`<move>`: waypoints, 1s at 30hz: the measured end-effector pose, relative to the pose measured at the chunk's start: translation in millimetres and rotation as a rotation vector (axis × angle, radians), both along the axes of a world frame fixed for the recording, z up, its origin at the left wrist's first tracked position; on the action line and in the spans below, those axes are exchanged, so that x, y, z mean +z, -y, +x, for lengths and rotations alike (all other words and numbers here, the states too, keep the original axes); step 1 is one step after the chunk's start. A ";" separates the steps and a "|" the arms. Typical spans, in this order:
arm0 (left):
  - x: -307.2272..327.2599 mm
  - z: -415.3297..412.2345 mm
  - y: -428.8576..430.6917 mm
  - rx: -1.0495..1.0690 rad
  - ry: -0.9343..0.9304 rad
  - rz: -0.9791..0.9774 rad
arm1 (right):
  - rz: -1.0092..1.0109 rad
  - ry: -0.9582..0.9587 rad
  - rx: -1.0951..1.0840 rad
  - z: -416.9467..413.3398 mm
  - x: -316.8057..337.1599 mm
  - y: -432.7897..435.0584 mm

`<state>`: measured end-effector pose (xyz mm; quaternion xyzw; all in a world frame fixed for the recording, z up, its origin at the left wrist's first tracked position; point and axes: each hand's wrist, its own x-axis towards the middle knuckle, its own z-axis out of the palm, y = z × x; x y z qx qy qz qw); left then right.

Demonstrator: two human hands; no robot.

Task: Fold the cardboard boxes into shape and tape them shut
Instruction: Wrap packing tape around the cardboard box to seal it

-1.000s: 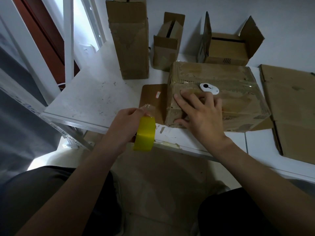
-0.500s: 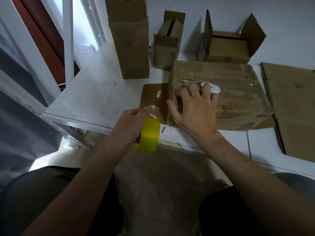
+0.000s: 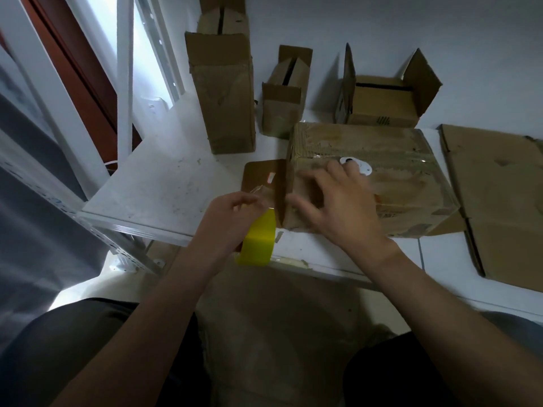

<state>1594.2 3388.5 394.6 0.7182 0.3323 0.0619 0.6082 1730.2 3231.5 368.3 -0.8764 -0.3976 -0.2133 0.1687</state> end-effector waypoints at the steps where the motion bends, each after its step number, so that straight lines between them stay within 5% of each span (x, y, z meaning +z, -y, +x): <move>1: 1.3 0.5 2.7 -0.018 0.021 0.022 | 0.069 0.005 -0.032 7.0 6.5 7.5; 4: 7.0 2.3 14.1 -0.037 0.065 0.024 | -0.002 -0.011 -0.312 34.6 20.0 29.6; 7: 12.9 5.2 29.4 -0.053 0.089 0.014 | -0.094 -0.254 -0.436 54.2 23.0 44.2; 17: 16.0 19.8 77.3 -0.172 0.151 -0.073 | 0.075 -0.580 -0.329 90.2 31.3 117.8; 22: 22.4 21.1 65.1 -0.033 0.016 0.266 | -0.071 -0.498 -0.194 43.1 36.5 119.1; 24: 30.8 12.0 54.5 0.039 0.025 0.393 | 0.003 -0.619 -0.069 28.3 45.6 123.1; 30: 35.8 -18.9 48.0 0.114 0.035 0.395 | 0.196 -0.534 -0.095 44.1 59.6 114.6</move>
